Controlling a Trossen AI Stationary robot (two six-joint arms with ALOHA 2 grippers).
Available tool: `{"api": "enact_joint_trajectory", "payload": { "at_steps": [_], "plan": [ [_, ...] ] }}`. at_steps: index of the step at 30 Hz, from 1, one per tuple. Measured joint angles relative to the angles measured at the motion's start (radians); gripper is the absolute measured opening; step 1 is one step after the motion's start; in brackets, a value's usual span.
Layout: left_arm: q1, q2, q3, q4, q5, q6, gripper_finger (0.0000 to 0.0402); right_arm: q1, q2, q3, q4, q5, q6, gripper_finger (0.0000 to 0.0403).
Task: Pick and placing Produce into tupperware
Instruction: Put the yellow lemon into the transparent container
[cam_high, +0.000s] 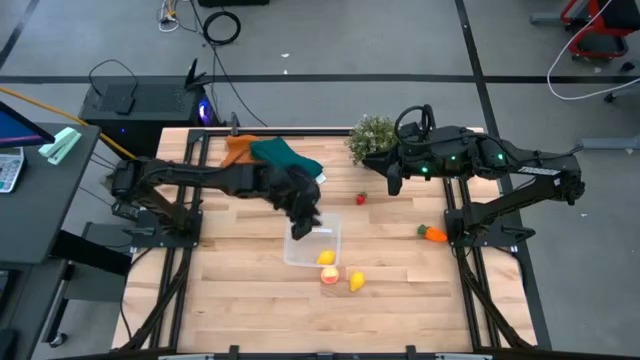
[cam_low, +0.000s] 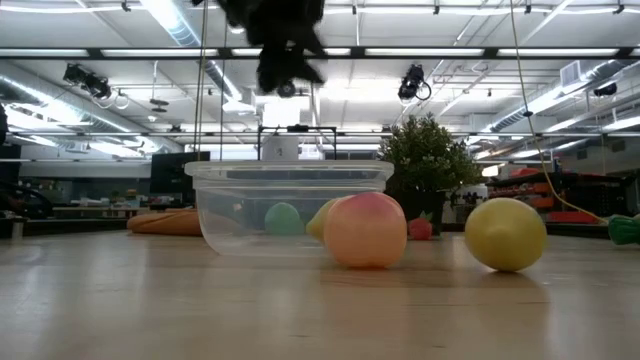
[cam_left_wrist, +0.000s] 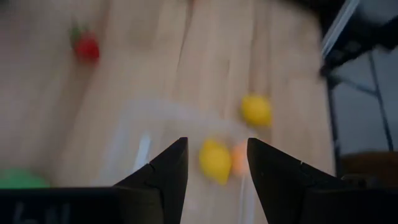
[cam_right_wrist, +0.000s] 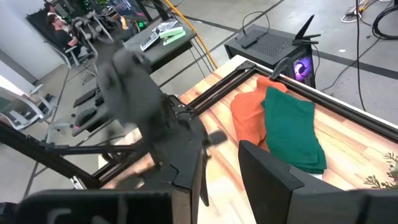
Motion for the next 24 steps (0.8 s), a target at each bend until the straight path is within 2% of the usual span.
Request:
{"api": "enact_joint_trajectory", "payload": {
  "at_steps": [6, 10, 15, 21, 24],
  "plan": [
    [0.014, -0.094, 0.057, 0.183, -0.109, 0.108, 0.0163, 0.0, -0.005, 0.0, -0.055, 0.0, 0.0, 0.008],
    [0.013, -0.151, 0.057, 0.321, -0.116, 0.189, 0.0141, 0.0, -0.013, 0.0, -0.091, 0.005, 0.01, 0.008],
    [0.013, -0.179, 0.055, 0.451, -0.116, 0.191, 0.0113, 0.0, -0.019, 0.0, -0.107, 0.006, 0.01, 0.008],
    [0.005, -0.173, 0.042, 0.787, -0.117, 0.179, 0.0088, -0.022, -0.019, 0.0, -0.115, 0.007, 0.002, 0.008],
    [0.011, -0.172, -0.06, 1.033, -0.115, 0.128, 0.0076, -0.038, -0.02, 0.0, -0.117, 0.007, 0.001, 0.008]
  ]
}}
